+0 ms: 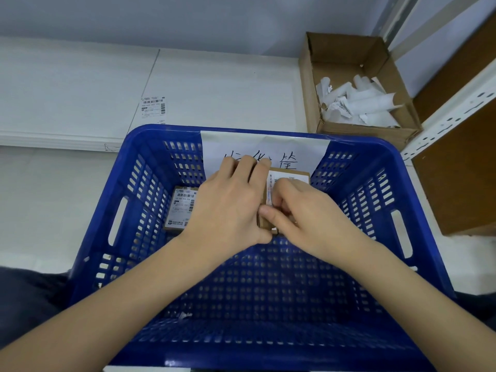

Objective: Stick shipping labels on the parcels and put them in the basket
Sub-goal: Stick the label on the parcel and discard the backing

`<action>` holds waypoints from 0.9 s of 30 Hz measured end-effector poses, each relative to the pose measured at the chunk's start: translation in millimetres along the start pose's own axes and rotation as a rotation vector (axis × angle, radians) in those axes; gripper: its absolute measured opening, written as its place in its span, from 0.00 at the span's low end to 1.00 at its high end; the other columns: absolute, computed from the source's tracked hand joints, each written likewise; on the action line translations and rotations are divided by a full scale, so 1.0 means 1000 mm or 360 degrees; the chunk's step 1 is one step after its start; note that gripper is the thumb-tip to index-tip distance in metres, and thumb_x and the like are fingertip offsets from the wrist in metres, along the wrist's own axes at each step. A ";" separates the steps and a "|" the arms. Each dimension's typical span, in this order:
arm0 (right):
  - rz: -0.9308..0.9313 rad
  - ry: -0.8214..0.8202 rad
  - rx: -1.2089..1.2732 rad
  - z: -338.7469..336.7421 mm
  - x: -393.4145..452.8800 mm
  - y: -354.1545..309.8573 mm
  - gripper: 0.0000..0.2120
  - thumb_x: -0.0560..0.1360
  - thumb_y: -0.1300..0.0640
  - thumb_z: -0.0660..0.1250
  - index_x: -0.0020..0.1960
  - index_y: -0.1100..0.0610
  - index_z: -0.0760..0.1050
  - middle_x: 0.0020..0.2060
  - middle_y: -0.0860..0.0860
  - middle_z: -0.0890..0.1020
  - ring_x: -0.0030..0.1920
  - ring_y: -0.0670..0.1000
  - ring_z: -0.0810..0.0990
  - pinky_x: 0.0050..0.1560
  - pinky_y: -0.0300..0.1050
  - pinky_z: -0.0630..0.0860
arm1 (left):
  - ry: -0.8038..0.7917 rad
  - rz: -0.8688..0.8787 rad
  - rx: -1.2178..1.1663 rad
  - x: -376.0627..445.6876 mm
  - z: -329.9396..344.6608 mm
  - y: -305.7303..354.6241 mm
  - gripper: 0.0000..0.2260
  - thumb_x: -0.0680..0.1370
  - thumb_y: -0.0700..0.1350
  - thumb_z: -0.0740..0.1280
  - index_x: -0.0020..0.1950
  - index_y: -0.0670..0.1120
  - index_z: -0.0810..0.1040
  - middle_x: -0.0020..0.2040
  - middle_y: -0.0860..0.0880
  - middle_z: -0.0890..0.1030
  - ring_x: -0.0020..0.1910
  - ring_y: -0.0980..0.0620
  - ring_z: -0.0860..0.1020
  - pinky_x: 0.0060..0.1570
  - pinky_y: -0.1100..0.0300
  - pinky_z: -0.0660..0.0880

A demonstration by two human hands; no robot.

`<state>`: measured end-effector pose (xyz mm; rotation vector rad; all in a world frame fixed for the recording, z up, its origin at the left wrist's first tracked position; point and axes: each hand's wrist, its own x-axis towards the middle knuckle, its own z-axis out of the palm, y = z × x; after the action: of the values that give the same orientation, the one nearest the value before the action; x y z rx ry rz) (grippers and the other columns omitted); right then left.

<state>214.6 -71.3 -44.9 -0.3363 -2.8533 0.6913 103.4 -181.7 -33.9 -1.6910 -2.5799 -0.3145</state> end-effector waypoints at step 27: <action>0.0100 -0.0042 0.0039 -0.003 -0.001 0.007 0.22 0.73 0.34 0.48 0.38 0.52 0.63 0.30 0.44 0.69 0.31 0.44 0.67 0.32 0.42 0.65 | 0.0014 0.0017 -0.0123 -0.004 0.001 -0.001 0.42 0.46 0.53 0.78 0.58 0.39 0.77 0.49 0.46 0.80 0.43 0.43 0.78 0.31 0.59 0.73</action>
<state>217.6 -64.5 -45.4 -0.4177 -2.8676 0.7469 103.7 -185.2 -36.0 -1.7232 -2.5835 -0.4258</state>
